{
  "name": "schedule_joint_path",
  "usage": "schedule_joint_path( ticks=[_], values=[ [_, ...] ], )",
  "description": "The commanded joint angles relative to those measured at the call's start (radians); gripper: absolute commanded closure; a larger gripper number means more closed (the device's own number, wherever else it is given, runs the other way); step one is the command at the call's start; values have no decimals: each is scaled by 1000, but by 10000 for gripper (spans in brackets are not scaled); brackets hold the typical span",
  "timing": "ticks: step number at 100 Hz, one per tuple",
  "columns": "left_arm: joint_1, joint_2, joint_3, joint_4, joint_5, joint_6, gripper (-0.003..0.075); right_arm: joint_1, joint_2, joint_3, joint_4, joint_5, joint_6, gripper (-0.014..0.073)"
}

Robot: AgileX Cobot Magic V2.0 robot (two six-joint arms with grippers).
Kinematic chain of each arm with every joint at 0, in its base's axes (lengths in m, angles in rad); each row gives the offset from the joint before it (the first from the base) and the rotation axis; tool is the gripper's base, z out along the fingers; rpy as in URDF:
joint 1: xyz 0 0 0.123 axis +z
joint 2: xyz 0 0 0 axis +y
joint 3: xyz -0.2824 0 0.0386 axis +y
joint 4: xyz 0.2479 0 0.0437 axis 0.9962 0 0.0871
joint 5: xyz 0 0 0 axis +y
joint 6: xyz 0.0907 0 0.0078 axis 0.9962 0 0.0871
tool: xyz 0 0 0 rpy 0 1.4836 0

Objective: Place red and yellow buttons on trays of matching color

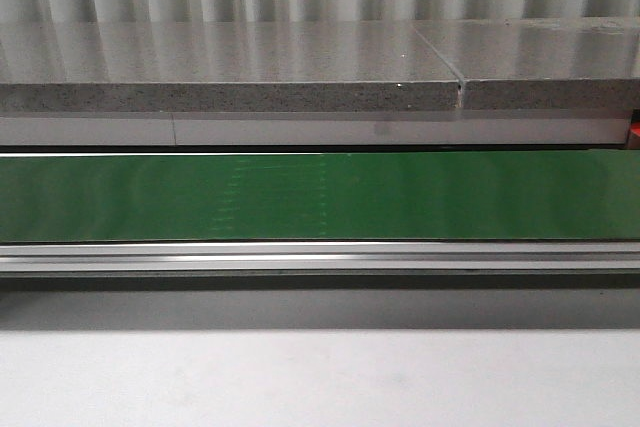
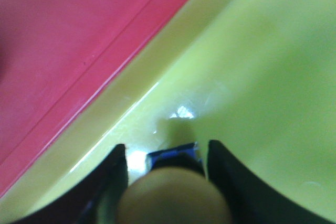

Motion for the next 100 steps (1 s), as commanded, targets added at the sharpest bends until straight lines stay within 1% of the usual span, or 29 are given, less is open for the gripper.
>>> schedule_joint_path(
  ticks=[1,7,13,30,45,77,84,91,100],
  values=[
    [-7,4,-25,-24,-67,1,740,-3,-42,-29,17,-35,0,115],
    [-7,4,-25,-24,-67,1,740,-3,-42,-29,20,-35,0,54],
    [-7,4,-25,-24,-67,1,740,-3,-42,-29,21,-35,0,28],
    [-7,4,-25,-24,-67,1,740,-3,-46,-29,31,-22,7,30],
    [-7,4,-25,-24,-67,1,740,-3,-87,-29,34,-21,7,30],
    [-7,4,-25,-24,-67,1,740,3,-308,-29,55,-19,7,30],
    [-7,4,-25,-24,-67,1,740,24,-363,-29,59,-15,7,30],
    [-7,4,-25,-24,-67,1,740,68,-415,-29,59,-14,6,30],
    [-7,4,-25,-24,-67,1,740,165,-472,-29,59,-10,-19,30]
  ],
)
